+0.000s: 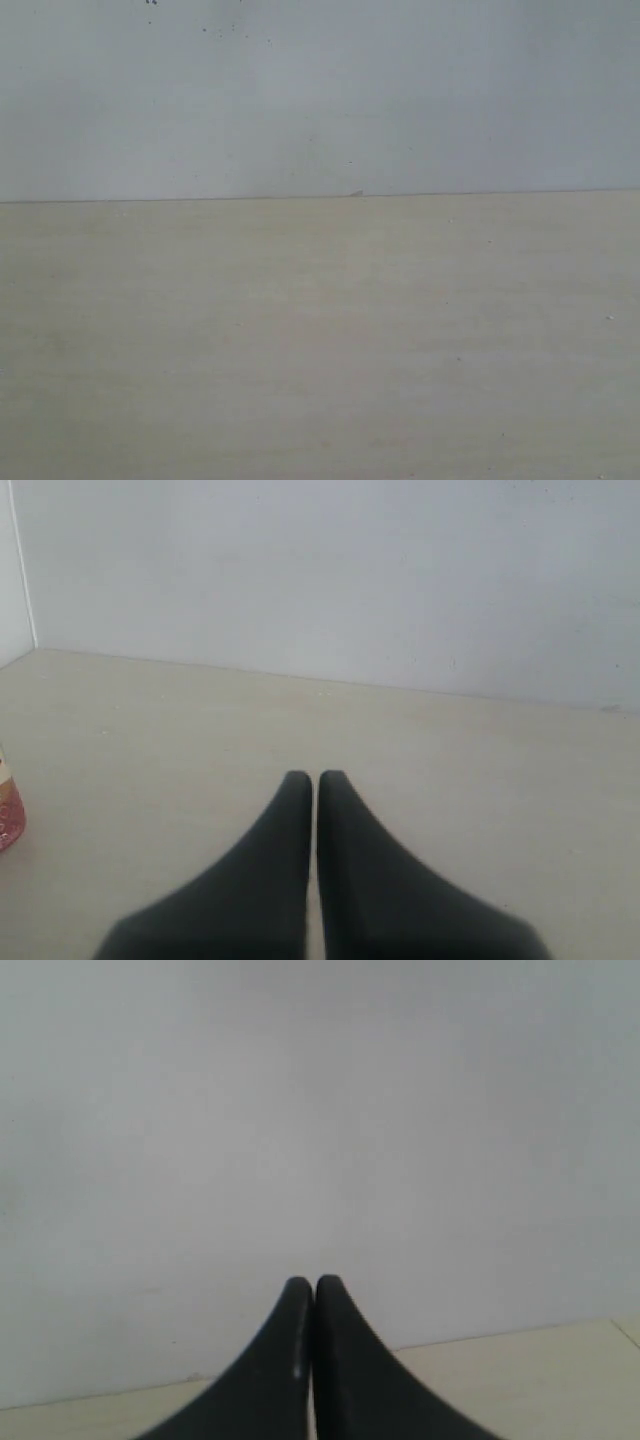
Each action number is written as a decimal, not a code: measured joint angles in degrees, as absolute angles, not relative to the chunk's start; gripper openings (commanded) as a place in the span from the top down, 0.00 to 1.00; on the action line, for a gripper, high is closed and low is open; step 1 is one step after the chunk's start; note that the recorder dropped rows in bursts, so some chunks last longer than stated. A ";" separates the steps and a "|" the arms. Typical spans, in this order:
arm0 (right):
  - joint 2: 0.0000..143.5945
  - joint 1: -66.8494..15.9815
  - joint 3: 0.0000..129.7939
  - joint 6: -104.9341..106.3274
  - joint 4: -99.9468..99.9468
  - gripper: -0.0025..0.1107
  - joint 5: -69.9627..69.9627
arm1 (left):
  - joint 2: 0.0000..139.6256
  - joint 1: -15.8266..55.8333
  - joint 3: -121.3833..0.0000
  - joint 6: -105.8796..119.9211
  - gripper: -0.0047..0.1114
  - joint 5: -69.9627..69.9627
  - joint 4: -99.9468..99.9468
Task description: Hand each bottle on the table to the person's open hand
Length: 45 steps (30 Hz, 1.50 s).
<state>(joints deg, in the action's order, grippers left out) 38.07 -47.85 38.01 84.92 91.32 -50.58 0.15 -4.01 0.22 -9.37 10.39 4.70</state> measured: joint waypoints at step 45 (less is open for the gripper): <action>8.39 4.67 0.33 6.96 11.85 0.98 -2.35 | 0.15 -4.01 0.22 -9.37 0.92 10.39 4.70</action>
